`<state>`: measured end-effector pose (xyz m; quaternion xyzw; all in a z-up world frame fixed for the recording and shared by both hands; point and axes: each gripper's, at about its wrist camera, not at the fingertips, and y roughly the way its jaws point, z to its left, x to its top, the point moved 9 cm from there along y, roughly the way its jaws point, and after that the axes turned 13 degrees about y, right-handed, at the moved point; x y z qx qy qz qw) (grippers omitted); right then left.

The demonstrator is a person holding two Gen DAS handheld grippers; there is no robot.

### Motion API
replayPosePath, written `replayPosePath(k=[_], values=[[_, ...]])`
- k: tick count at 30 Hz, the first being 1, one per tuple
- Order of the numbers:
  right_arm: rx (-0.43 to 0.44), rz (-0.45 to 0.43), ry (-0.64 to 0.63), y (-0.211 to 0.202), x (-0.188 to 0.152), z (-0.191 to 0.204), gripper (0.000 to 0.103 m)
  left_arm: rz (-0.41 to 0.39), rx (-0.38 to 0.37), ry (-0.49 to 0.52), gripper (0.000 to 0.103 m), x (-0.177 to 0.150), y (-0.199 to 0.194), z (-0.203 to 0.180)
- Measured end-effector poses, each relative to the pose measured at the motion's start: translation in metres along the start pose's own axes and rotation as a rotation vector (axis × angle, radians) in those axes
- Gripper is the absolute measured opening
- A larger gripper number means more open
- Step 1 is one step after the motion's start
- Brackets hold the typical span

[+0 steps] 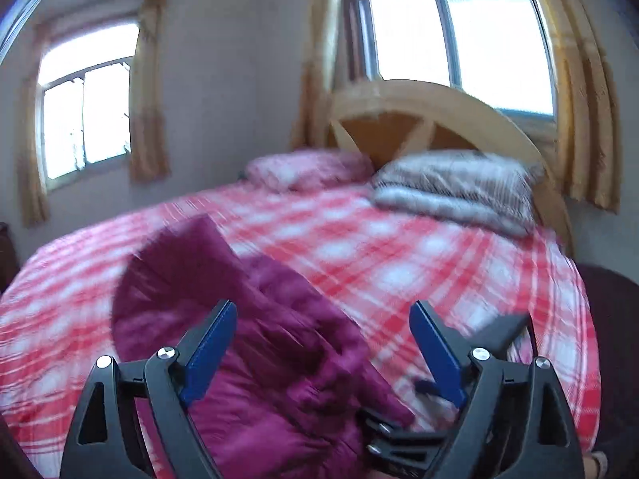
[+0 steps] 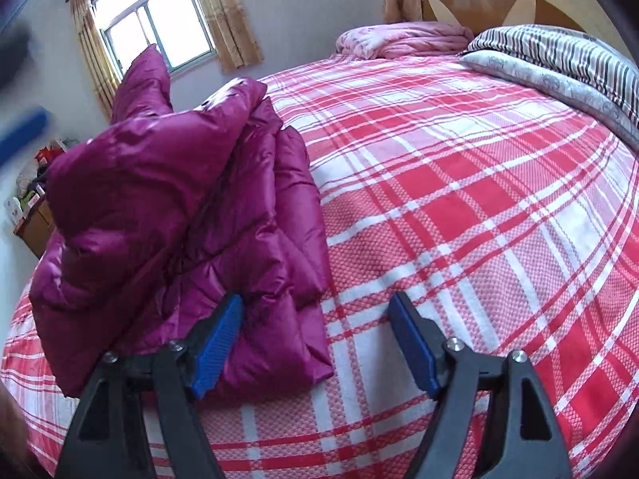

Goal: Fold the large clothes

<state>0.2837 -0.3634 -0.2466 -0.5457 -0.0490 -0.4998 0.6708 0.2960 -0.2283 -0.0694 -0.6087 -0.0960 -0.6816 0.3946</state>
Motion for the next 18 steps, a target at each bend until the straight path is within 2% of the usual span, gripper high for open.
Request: replayPosePath(k=[2,3,4,6,8,11,15,17,18], values=[[-0.006,-0.004,-0.005,0.0,-0.001,0.0,0.079,-0.019,0.069,-0.038,0.088,0.001,-0.002,0.028],[-0.007,-0.005,-0.005,0.0,-0.001,0.0,0.079,-0.008,0.142,-0.064,0.088,-0.006,0.001,0.05],[-0.004,-0.004,0.003,-0.001,-0.001,-0.001,0.079,0.036,0.209,-0.091,0.088,-0.02,0.01,0.073],[0.031,-0.004,0.066,-0.01,0.002,-0.004,0.078,0.141,0.243,-0.156,0.088,-0.053,0.029,0.101],[0.059,-0.029,0.13,-0.021,0.009,-0.009,0.078,0.243,0.239,-0.212,0.088,-0.092,0.047,0.117],[0.11,-0.14,0.155,-0.049,0.03,-0.008,0.078,0.272,0.174,-0.257,0.088,-0.119,0.06,0.111],[0.201,-0.216,0.151,-0.075,0.052,0.01,0.078,0.251,0.132,-0.158,0.088,-0.109,0.069,0.087],[0.215,-0.18,0.118,-0.067,0.056,0.022,0.077,0.251,0.121,-0.074,0.088,-0.102,0.077,0.072],[0.22,-0.152,0.107,-0.059,0.059,0.026,0.071,0.249,0.116,-0.051,0.088,-0.101,0.078,0.068]])
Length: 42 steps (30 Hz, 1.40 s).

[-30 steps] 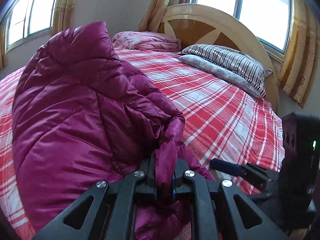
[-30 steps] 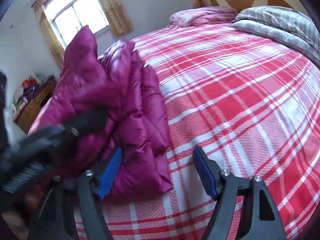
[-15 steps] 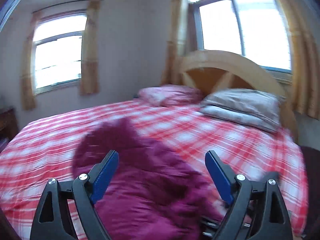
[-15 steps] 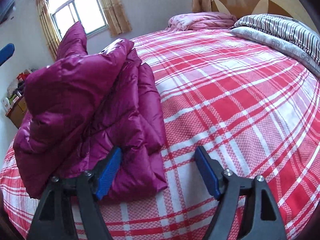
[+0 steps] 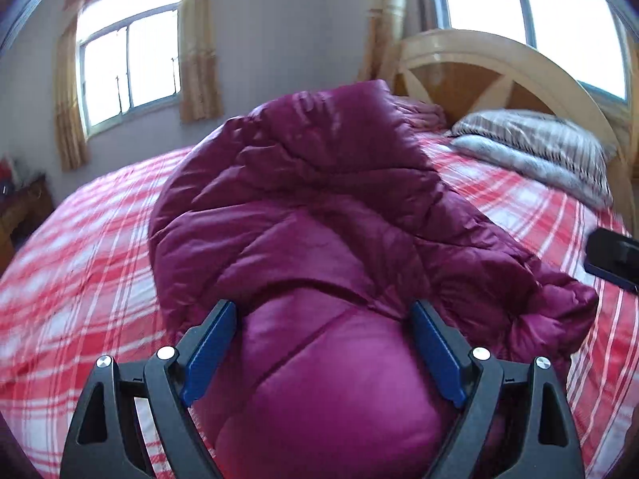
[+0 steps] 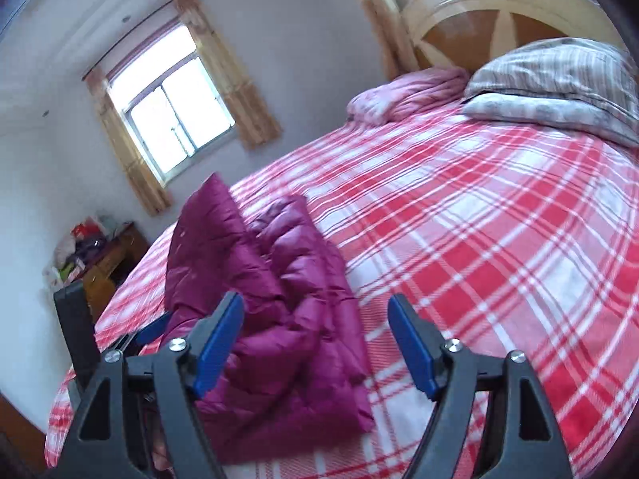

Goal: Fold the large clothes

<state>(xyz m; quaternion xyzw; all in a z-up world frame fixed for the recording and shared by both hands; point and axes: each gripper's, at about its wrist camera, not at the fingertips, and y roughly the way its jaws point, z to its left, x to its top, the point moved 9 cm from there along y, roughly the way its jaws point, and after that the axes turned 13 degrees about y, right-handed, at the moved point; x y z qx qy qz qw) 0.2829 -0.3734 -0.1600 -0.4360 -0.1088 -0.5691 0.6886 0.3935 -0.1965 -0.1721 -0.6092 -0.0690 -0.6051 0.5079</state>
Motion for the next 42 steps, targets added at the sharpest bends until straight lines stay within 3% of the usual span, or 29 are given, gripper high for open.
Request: replayPosePath(k=[1,3,6,7,9,13,14,16,18,19,20,23,25,28,29,31,32,36,39,42], values=[[-0.005,0.022,-0.002,0.009,0.0,0.0,0.067,-0.004,-0.001,0.019,0.089,0.001,0.001,-0.004],[-0.024,0.097,-0.002,0.028,-0.007,-0.005,0.049,-0.009,0.002,0.021,0.089,0.0,0.0,-0.005],[-0.037,0.21,0.006,0.049,-0.027,-0.017,0.033,-0.011,0.006,0.0,0.089,0.0,0.002,-0.004],[-0.055,0.216,0.004,0.051,-0.03,-0.022,0.022,-0.007,0.009,-0.001,0.089,0.001,0.003,-0.004],[-0.052,0.223,0.041,0.046,-0.031,-0.03,0.014,-0.01,0.018,-0.003,0.089,0.002,-0.003,-0.005],[-0.114,0.207,-0.015,0.03,-0.031,-0.034,0.012,-0.087,0.086,-0.089,0.09,0.011,-0.028,0.015],[-0.128,0.251,-0.026,0.035,-0.039,-0.037,0.012,-0.073,0.105,-0.108,0.092,0.009,-0.025,0.023],[-0.162,0.258,-0.053,0.038,-0.044,-0.042,0.015,0.011,0.065,-0.119,0.092,-0.001,-0.002,0.023],[-0.208,0.186,-0.074,0.028,-0.031,-0.042,0.045,0.03,0.053,-0.132,0.092,-0.008,0.008,0.024],[-0.216,0.145,-0.069,0.022,-0.022,-0.041,0.051,0.022,0.056,-0.133,0.092,-0.008,0.009,0.025],[-0.215,0.094,-0.065,0.014,-0.01,-0.037,0.058,0.019,0.052,-0.131,0.092,-0.007,0.009,0.024],[-0.185,0.03,-0.102,0.013,0.021,-0.016,0.059,0.01,0.036,-0.113,0.092,-0.008,0.009,0.023],[-0.115,0.062,-0.109,0.029,0.034,0.002,0.059,0.009,0.038,-0.095,0.092,-0.007,0.009,0.024],[-0.082,0.155,-0.136,0.071,0.038,0.018,0.059,-0.004,0.077,-0.086,0.092,0.003,0.003,0.036],[-0.069,0.182,-0.14,0.081,0.033,0.022,0.058,-0.007,0.095,-0.09,0.092,0.007,0.003,0.042],[-0.022,0.252,-0.145,0.098,0.024,0.027,0.039,0.0,0.104,-0.114,0.092,0.013,0.006,0.055],[-0.001,0.274,-0.144,0.099,0.021,0.026,0.015,0.007,0.104,-0.122,0.092,0.015,0.008,0.058],[-0.016,0.223,-0.16,0.083,0.017,0.021,0.008,0.04,0.127,-0.111,0.092,0.015,0.019,0.064],[-0.077,0.184,-0.106,0.069,0.018,-0.002,0.007,0.047,0.138,-0.087,0.092,0.017,0.025,0.059],[-0.154,0.204,-0.058,0.081,0.011,-0.031,0.007,0.051,0.145,-0.06,0.092,0.021,0.032,0.048]])
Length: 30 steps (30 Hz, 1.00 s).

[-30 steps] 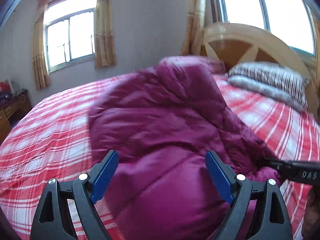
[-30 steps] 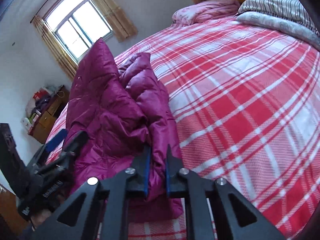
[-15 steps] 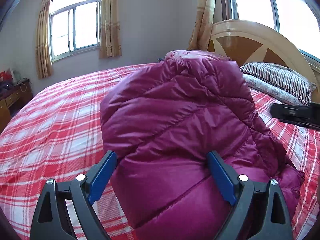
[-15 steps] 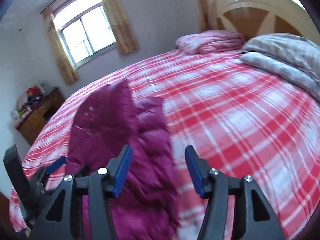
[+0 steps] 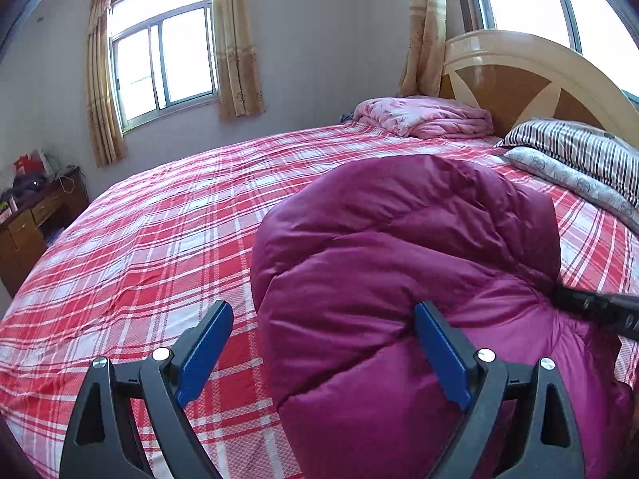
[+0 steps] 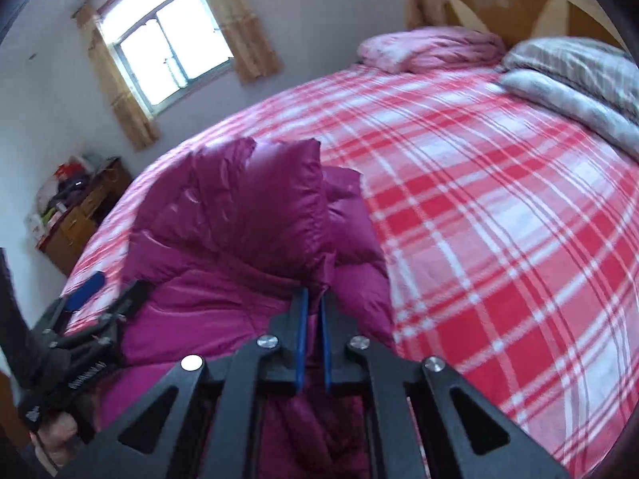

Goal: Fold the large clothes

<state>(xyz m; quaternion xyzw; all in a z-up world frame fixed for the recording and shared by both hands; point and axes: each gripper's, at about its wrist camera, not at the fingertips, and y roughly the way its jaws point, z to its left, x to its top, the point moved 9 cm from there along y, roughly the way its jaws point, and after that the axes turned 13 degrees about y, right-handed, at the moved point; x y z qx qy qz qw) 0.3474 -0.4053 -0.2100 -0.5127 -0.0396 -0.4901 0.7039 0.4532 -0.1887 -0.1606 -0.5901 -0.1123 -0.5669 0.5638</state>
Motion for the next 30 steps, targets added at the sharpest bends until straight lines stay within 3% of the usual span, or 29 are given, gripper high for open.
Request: replayPosePath(k=[2,5,6,10,11,12,14,17,21,30], values=[[-0.019,0.029,-0.012,0.012,-0.006,-0.007,0.007,0.008,-0.005,0.02,0.092,0.0,0.005,-0.009],[-0.06,-0.009,-0.003,-0.003,0.004,-0.009,0.026,0.012,0.02,0.077,0.092,0.002,0.005,-0.016],[-0.07,-0.056,0.007,-0.017,0.013,-0.008,0.031,0.013,0.024,0.085,0.092,0.004,0.004,-0.015],[-0.057,-0.211,-0.039,-0.056,0.044,0.02,0.034,-0.005,0.087,0.052,0.092,0.02,-0.003,0.005],[-0.032,-0.212,-0.049,-0.056,0.049,0.031,0.039,-0.001,0.105,0.034,0.092,0.024,-0.002,0.01],[0.001,-0.205,-0.056,-0.051,0.054,0.044,0.052,0.007,0.126,0.008,0.092,0.028,0.001,0.016],[0.013,-0.204,-0.095,-0.036,0.06,0.061,0.068,0.03,0.154,-0.017,0.092,0.033,0.011,0.023],[-0.028,-0.163,-0.144,-0.002,0.055,0.067,0.068,0.063,0.2,-0.02,0.092,0.033,0.028,0.028],[-0.036,-0.08,-0.065,0.033,0.039,0.036,0.068,0.156,0.136,-0.038,0.093,0.013,0.06,0.021],[-0.014,-0.014,0.002,0.048,0.03,0.017,0.068,0.19,0.104,-0.073,0.099,-0.002,0.077,0.011]])
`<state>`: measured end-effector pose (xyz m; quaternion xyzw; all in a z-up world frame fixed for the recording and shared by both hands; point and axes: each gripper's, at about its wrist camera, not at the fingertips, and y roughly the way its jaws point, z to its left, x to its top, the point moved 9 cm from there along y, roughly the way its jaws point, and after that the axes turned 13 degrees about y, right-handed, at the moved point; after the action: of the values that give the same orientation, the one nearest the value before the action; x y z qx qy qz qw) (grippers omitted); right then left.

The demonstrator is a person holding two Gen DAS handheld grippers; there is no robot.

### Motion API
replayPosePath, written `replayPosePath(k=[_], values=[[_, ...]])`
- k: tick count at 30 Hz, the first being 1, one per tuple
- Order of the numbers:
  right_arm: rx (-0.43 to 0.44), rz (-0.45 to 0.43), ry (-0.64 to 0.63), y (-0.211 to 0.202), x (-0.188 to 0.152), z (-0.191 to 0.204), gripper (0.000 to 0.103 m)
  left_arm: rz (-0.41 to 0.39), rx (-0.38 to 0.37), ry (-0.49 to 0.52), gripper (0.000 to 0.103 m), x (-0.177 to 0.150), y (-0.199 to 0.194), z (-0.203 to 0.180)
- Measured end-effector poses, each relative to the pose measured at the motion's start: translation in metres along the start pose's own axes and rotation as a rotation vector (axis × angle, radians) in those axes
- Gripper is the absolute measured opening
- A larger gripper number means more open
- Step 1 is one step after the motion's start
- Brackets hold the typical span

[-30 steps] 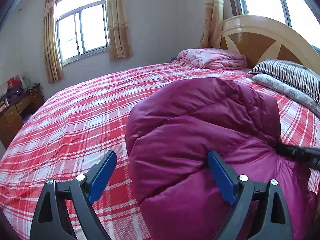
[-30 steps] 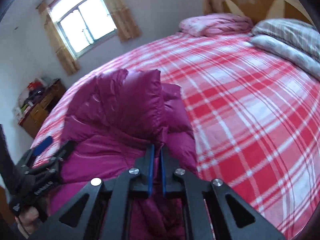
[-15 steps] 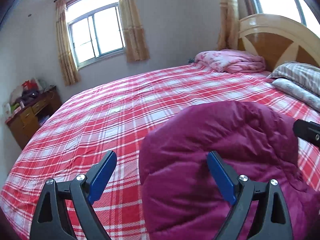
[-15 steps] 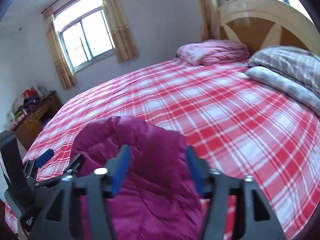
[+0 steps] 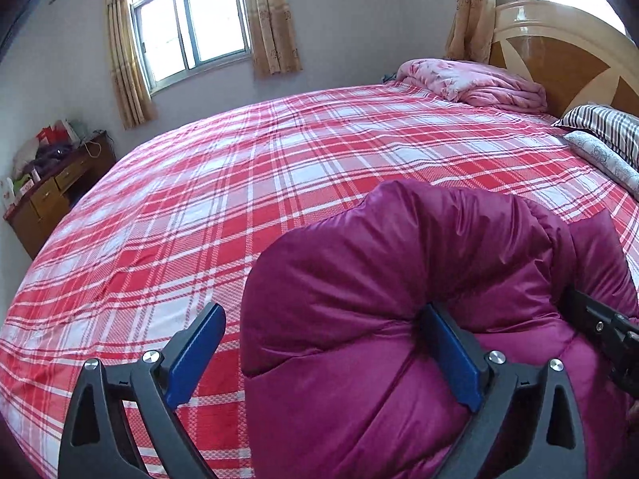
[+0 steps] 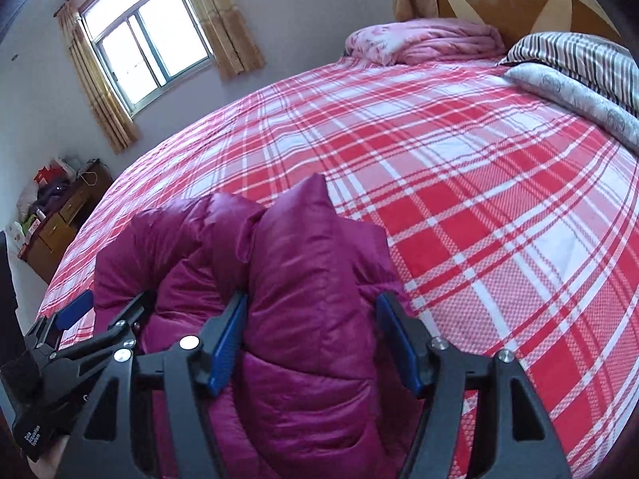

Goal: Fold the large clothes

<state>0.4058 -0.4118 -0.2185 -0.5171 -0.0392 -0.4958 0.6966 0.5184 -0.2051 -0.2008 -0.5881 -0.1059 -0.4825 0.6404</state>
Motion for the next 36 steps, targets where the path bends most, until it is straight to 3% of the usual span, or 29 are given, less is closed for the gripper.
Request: replayPosePath(k=[29,33,36], values=[[0.005,0.066,0.043,0.022,-0.004,-0.01,0.069,0.039,-0.046,0.01,0.101,-0.005,0.014,-0.01],[0.041,0.093,0.05,0.021,-0.002,-0.011,0.069,0.053,-0.113,-0.002,0.101,-0.008,0.01,-0.007],[0.109,0.121,0.063,0.007,-0.002,-0.016,0.071,0.03,-0.166,-0.09,0.101,-0.023,-0.012,0.007]])
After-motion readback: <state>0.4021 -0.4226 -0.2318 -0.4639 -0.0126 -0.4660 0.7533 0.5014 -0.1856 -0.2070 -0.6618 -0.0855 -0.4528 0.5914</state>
